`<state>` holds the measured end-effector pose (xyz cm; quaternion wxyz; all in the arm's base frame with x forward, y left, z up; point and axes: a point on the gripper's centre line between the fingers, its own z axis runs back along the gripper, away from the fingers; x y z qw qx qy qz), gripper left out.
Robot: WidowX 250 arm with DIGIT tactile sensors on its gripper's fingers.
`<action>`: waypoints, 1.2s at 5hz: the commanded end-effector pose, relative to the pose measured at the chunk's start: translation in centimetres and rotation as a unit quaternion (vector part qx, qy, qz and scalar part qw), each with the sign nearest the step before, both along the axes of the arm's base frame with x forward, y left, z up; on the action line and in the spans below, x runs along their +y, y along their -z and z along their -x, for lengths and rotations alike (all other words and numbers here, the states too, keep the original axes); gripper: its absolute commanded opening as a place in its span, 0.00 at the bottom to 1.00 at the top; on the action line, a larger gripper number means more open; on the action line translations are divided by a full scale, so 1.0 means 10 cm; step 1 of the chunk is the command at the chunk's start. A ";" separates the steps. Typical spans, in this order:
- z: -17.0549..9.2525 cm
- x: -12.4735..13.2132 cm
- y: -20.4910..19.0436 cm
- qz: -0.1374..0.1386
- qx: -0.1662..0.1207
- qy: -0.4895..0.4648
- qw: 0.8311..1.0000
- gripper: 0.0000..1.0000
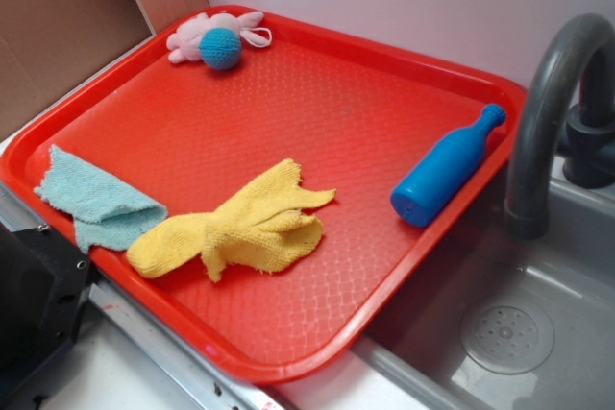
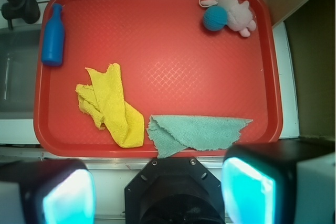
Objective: Grab the blue ball.
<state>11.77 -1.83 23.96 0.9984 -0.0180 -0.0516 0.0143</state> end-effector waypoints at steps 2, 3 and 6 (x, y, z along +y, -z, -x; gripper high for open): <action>-0.18 0.05 0.12 0.042 -0.069 -0.076 0.994 1.00; -0.44 0.12 0.27 0.046 -0.134 -0.168 0.975 1.00; -1.25 0.64 0.90 -0.047 -0.151 -0.262 0.952 1.00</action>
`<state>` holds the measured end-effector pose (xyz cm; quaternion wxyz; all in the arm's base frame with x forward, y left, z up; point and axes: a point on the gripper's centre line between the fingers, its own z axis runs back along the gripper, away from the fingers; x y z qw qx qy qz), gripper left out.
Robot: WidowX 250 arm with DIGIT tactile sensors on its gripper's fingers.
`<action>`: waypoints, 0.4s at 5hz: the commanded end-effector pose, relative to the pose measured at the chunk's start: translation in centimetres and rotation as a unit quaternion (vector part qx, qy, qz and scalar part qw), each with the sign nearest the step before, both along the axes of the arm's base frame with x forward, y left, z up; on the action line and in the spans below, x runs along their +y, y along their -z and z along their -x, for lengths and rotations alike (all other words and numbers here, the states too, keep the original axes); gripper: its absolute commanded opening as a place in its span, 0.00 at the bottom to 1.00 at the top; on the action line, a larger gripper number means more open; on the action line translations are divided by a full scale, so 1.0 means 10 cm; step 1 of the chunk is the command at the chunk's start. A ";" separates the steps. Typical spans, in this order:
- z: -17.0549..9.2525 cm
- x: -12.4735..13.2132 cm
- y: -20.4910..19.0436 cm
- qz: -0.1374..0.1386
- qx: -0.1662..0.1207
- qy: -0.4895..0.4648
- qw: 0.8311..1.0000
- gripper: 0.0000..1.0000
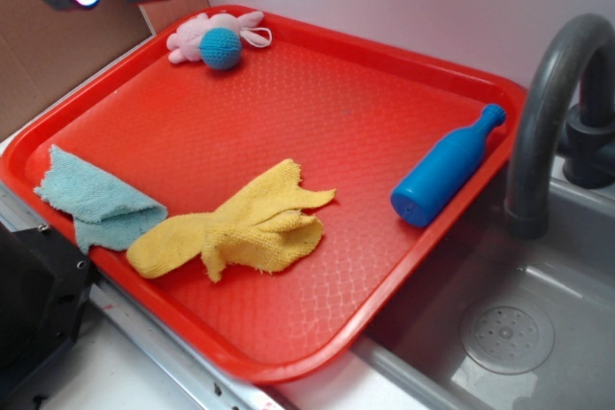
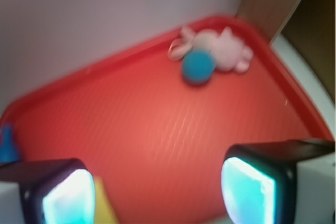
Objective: Grab the blue ball.
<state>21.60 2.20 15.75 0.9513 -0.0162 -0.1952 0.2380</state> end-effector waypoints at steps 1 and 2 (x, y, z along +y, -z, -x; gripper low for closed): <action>-0.47 0.40 0.29 -0.064 0.006 -0.063 0.996 1.00; -0.61 0.54 0.47 -0.094 0.029 -0.079 0.992 1.00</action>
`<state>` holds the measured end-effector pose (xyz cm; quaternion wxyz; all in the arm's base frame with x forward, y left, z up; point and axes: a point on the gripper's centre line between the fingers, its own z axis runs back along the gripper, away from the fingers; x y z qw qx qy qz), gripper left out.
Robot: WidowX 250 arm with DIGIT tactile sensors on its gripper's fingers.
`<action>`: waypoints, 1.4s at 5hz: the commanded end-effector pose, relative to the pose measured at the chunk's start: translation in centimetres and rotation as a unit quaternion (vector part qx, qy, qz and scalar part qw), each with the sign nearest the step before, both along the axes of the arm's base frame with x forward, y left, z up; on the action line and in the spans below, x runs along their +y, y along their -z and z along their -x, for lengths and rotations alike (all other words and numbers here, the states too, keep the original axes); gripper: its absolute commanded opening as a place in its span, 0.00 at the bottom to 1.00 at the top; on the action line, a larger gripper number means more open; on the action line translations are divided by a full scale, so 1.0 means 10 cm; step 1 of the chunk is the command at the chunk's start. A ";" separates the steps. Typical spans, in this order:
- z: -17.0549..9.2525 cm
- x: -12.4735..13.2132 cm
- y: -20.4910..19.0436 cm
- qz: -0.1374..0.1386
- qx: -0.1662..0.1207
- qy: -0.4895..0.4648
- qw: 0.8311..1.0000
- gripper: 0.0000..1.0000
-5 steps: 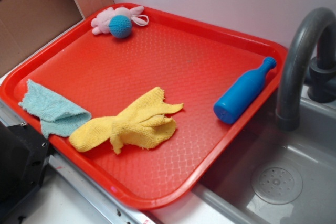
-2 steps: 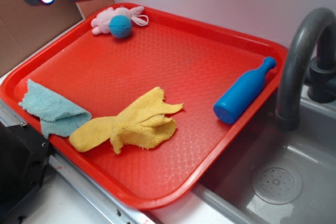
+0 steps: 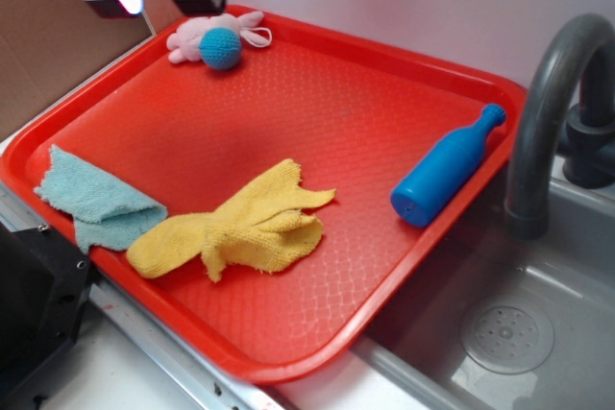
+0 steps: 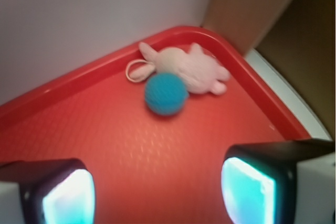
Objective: Grab the blue ball.
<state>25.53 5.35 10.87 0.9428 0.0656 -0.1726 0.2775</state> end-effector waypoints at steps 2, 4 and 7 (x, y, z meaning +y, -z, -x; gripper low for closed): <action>-0.35 0.40 0.07 -0.045 -0.019 -0.033 0.998 1.00; -0.50 0.54 0.28 -0.034 -0.007 -0.040 0.999 1.00; -0.57 0.62 0.59 0.033 -0.013 -0.002 0.999 1.00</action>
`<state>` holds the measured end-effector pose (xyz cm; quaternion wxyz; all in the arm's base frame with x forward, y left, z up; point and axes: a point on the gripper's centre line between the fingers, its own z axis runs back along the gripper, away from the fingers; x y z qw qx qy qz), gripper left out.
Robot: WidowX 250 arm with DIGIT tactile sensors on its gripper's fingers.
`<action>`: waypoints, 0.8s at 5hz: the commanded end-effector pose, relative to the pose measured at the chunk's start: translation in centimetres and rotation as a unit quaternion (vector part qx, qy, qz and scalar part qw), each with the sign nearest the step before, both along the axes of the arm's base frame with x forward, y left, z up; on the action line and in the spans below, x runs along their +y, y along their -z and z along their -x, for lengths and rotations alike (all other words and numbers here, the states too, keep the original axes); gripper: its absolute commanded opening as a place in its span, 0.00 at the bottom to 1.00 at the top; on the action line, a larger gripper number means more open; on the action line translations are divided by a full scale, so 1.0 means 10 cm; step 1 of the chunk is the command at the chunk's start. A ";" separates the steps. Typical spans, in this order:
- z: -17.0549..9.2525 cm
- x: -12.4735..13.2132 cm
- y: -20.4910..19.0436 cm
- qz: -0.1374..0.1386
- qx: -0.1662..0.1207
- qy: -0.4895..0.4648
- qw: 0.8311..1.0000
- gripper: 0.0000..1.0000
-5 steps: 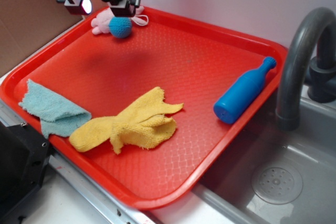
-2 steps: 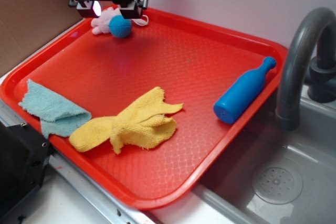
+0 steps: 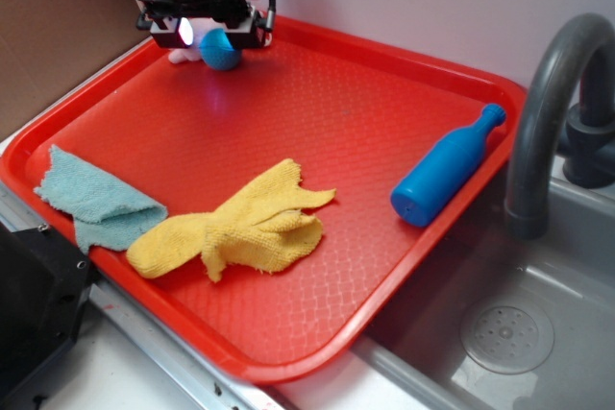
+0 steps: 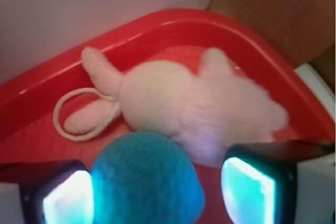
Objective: Grab the blue ball.
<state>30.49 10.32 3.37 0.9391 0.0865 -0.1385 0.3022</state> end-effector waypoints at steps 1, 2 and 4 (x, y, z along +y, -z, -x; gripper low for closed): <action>-0.07 0.11 -0.11 0.015 -0.029 0.019 0.999 0.00; -0.04 0.09 -0.16 0.005 -0.028 0.010 1.000 0.00; 0.11 0.08 -0.55 0.062 0.018 -0.034 0.997 0.00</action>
